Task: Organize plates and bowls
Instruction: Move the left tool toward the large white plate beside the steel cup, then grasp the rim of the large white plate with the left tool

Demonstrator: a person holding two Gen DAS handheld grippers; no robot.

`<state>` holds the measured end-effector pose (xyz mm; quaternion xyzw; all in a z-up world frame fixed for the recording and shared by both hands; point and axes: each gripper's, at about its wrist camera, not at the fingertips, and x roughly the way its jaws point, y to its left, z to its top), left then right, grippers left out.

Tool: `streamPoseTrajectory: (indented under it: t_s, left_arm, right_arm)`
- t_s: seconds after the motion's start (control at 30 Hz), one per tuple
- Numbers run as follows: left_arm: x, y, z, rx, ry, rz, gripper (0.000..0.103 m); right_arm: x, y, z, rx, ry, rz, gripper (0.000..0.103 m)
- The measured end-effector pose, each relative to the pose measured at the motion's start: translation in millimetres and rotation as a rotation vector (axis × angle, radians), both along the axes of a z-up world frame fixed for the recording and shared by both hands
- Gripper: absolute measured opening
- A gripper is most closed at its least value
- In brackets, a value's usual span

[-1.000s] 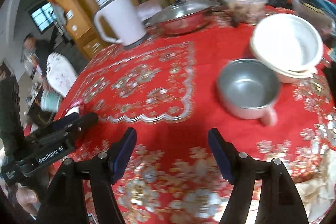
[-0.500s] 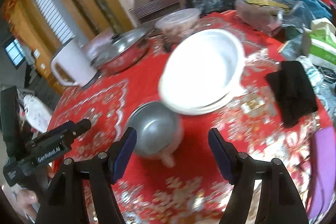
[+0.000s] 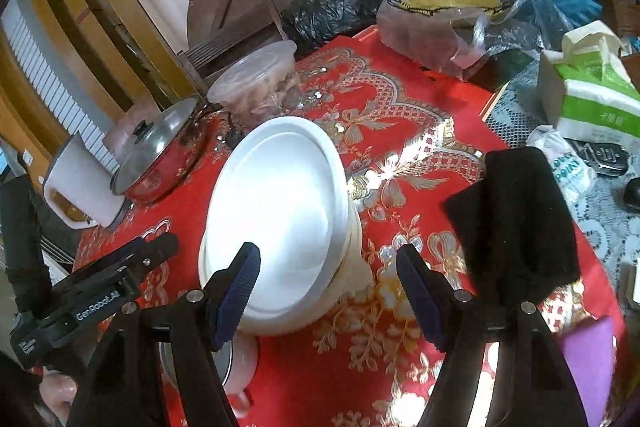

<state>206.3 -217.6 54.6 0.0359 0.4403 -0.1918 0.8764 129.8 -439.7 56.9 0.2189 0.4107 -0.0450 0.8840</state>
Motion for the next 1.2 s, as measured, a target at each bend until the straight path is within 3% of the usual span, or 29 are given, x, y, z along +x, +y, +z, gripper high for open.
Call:
streamPoseTrajectory:
  t_s: [0.23, 0.3, 0.37, 0.53, 1.0, 1.03, 1.07, 1.2]
  left_arm:
    - [24.2, -16.8, -2.6, -0.004, 0.009, -0.025, 0.067]
    - [30.0, -20.1, -5.0, -0.004, 0.019, -0.033, 0.067]
    - [32.9, -22.2, -6.9, -0.003, 0.025, -0.040, 0.067]
    - [38.8, -27.9, -6.9, -0.023, 0.029, -0.062, 0.067]
    - [39.5, -44.8, -5.4, -0.045, 0.050, -0.145, 0.067]
    - [39.2, -45.1, -5.2, -0.046, 0.051, -0.150, 0.061]
    - [39.0, -45.4, -5.4, -0.053, 0.060, -0.159, 0.047]
    - [41.9, -44.6, -6.8, -0.043, 0.067, -0.150, 0.027]
  right_arm:
    - [12.6, 1.1, -6.0, 0.012, -0.007, 0.012, 0.070]
    - [16.6, -0.7, -8.5, 0.024, -0.007, 0.015, 0.060]
    - [18.8, -3.2, -10.5, 0.042, -0.014, 0.017, 0.038]
    - [24.4, -5.8, -19.0, 0.063, -0.011, 0.033, 0.026]
    - [24.1, -4.4, -22.5, 0.088, -0.020, 0.053, 0.023]
    - [24.2, -4.3, -22.3, 0.087, -0.019, 0.053, 0.023]
    - [24.1, -4.4, -22.3, 0.088, -0.019, 0.053, 0.024]
    - [23.5, -5.2, -22.7, 0.089, -0.014, 0.045, 0.025]
